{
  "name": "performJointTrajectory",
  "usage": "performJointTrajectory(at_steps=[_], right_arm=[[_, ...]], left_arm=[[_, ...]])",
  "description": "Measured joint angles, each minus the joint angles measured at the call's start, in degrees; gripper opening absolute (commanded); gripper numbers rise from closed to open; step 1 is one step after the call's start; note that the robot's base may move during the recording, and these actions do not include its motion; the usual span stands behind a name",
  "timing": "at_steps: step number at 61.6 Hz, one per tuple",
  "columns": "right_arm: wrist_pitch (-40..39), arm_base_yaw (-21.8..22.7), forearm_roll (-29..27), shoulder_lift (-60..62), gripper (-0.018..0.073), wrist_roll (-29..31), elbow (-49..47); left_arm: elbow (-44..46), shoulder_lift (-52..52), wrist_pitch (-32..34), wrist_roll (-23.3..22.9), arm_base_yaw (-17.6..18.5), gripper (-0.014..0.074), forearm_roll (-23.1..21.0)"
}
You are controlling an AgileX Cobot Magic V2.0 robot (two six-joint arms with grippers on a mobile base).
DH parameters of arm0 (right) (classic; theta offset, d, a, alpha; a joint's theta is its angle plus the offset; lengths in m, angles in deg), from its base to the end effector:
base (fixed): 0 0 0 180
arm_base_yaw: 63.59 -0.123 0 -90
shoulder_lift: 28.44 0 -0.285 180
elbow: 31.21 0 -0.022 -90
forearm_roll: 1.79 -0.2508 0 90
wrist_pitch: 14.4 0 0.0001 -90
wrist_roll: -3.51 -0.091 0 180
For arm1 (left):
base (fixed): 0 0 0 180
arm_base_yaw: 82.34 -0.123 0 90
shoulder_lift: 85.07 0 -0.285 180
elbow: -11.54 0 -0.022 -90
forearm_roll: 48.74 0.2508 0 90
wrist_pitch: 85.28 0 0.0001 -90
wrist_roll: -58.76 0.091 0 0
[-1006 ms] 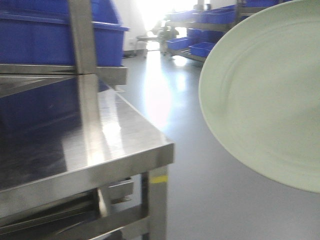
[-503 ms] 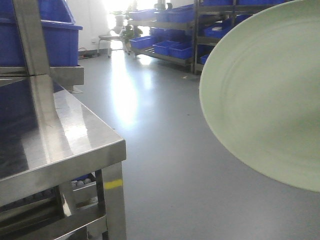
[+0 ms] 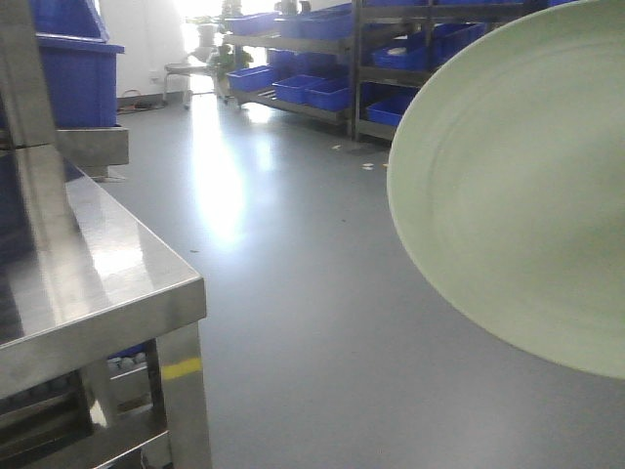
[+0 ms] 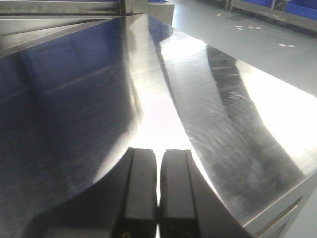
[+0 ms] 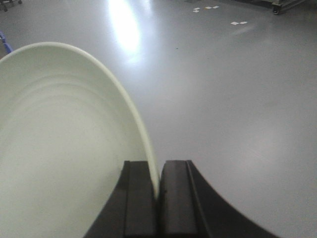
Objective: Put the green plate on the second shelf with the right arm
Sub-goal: 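Drive the base to the blue-bin shelf holding the plate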
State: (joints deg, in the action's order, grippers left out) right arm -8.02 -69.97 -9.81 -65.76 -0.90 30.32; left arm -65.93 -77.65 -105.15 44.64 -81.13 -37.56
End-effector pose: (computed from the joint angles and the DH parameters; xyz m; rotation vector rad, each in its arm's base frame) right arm 0.1115 0.0139 0.2550 0.0855 1.8404 0.2438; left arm 0.0533 0.0049 0.1814 -0.0844 1.8198 0.0009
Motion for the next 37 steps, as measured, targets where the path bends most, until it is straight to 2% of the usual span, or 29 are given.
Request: performJointTrajectory(at_steps=[37], right_arm=[[0.0, 0.0, 0.0, 0.0, 0.0057, 0.0, 0.0]], left_arm=[[0.0, 0.0, 0.0, 0.0, 0.0, 0.0124, 0.0]])
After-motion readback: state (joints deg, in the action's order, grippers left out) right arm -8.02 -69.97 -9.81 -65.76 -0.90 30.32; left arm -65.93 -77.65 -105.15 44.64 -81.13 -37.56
